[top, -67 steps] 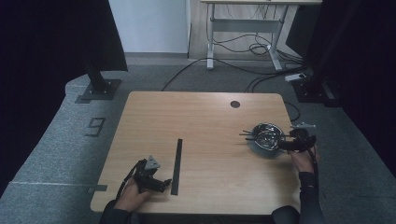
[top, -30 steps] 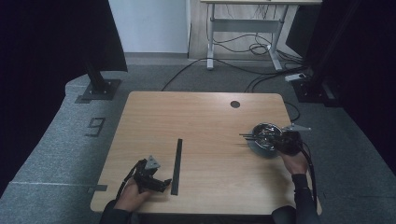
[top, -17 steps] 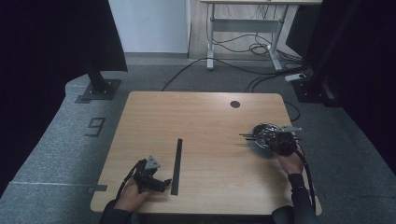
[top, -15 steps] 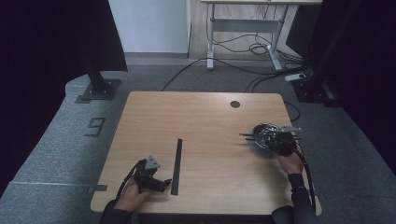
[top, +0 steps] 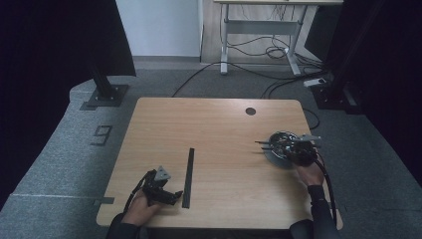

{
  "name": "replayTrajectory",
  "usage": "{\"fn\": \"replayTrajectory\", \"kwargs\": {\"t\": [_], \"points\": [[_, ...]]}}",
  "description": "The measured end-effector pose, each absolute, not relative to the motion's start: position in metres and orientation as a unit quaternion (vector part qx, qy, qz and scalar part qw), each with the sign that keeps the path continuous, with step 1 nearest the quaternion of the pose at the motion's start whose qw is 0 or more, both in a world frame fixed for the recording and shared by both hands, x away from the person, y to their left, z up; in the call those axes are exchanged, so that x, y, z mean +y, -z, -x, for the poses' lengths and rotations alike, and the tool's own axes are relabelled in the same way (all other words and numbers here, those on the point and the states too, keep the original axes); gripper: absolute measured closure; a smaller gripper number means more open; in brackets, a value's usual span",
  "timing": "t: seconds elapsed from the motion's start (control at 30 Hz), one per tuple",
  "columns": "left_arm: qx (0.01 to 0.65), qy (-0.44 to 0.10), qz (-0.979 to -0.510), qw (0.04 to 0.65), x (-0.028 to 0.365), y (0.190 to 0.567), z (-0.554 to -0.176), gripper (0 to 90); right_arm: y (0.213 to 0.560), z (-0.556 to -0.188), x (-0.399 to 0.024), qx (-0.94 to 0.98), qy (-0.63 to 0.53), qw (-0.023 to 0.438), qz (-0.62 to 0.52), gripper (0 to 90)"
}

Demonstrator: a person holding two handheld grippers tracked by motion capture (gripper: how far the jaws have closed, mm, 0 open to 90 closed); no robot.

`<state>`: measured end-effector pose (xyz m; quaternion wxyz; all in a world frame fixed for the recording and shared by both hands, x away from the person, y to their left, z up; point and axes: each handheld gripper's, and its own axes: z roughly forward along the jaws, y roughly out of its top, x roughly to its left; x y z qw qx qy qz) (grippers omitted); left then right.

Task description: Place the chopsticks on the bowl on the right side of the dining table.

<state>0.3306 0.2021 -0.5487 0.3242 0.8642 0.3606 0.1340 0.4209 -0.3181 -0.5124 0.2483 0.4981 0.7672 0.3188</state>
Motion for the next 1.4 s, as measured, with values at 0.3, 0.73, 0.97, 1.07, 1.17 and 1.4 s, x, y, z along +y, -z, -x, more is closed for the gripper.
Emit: {"fn": "replayTrajectory", "kwargs": {"t": [0.3, 0.73, 0.97, 1.07, 1.17, 1.4], "points": [[0.36, -0.134, -0.864, 0.324, 0.202, 0.549, -0.331, 0.0, 0.507, -0.415, -0.334, 0.751, -0.317, 0.267, -0.514, 45.8], [0.36, -0.134, -0.864, 0.324, 0.202, 0.549, -0.331, 0.0, 0.51, -0.41, -0.366, 0.693, -0.322, 0.301, -0.57, 8.3], [0.361, -0.134, -0.864, 0.324, 0.202, 0.549, -0.33, 0.0, 0.516, -0.411, -0.375, 0.676, -0.335, 0.294, -0.587, 0.0], [0.362, -0.134, -0.864, 0.324, 0.202, 0.549, -0.33, 0.0, 0.519, -0.411, -0.379, 0.675, -0.337, 0.296, -0.586, 0.0], [0.361, -0.134, -0.864, 0.324, 0.202, 0.549, -0.33, 0.0, 0.521, -0.411, -0.383, 0.671, -0.335, 0.301, -0.589, 0.0], [0.362, -0.134, -0.864, 0.324, 0.202, 0.549, -0.33, 0.0, 0.528, -0.412, -0.392, 0.661, -0.362, 0.288, -0.591, 0.0]]}}
